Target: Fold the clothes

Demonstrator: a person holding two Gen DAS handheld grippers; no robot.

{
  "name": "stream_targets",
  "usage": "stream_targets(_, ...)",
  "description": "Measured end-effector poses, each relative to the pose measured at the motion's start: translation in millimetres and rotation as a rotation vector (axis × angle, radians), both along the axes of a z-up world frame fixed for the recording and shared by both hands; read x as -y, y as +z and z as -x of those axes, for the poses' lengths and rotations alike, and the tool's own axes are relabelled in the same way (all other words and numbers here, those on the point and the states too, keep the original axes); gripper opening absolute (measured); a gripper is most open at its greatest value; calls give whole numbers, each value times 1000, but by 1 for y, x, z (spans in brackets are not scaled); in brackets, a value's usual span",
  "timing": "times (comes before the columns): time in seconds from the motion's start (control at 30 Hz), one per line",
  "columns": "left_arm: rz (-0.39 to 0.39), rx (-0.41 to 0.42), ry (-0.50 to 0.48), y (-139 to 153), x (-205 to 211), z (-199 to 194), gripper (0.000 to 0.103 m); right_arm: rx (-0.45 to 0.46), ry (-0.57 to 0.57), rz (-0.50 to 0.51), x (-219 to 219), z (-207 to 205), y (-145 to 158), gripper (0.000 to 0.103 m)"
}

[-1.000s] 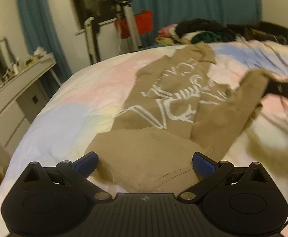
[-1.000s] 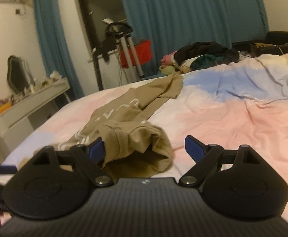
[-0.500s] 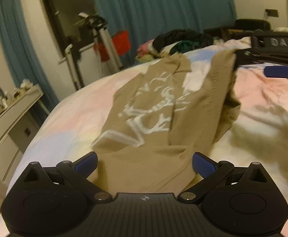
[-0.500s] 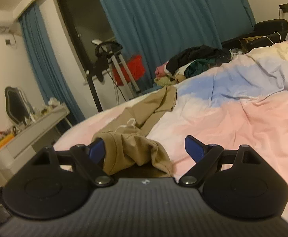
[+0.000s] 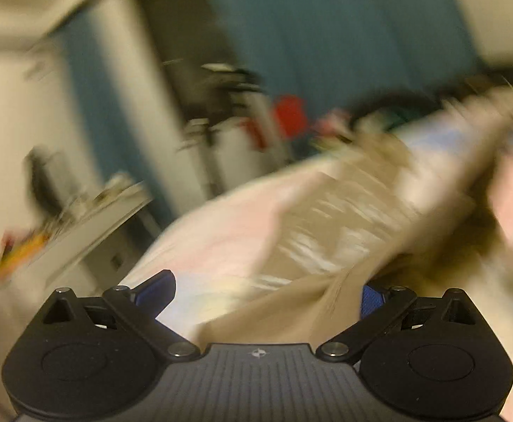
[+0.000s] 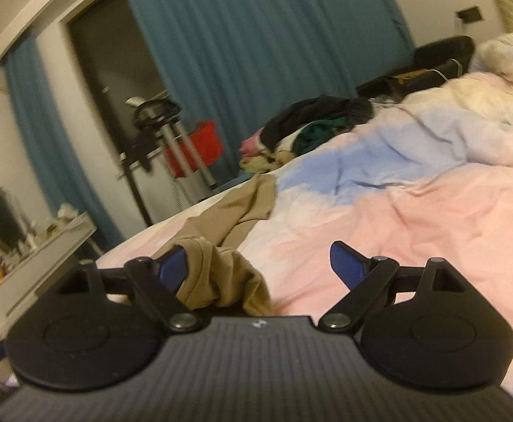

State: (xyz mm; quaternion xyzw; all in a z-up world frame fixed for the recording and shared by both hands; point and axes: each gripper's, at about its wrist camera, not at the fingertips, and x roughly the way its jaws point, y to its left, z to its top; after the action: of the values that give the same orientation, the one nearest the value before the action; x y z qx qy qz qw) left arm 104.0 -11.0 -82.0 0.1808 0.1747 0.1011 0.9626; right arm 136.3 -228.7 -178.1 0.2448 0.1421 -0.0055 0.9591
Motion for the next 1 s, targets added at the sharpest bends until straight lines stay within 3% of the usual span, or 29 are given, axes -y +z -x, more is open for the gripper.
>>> stream_targets(0.13, 93, 80, 114, 18, -26, 6, 103, -13, -32, -8, 4, -1, -2, 88)
stream_targets(0.23, 164, 139, 200, 32, -45, 11, 103, -149, -11, 110, -10, -18, -13, 87)
stream_targets(0.33, 193, 113, 222, 33, -53, 7, 103, -252, 35, 221, -26, -32, -29, 86)
stream_targets(0.53, 188, 40, 219, 28, -57, 5, 103, -61, 122, 176, -34, -19, -14, 87)
stream_targets(0.67, 184, -8, 217, 25, -60, 3, 103, -93, 172, 350, -62, -20, -18, 87)
stream_targets(0.77, 172, -72, 217, 18, -61, 0, 103, -83, 5, 414, -60, -16, -19, 87)
stream_targets(0.87, 159, -245, 182, -2, -59, -13, 103, -79, -177, 315, -32, -9, -11, 87)
stream_targets(1.0, 150, -202, 179, 2, -57, -9, 103, -101, -239, 328, -25, 1, -7, 87)
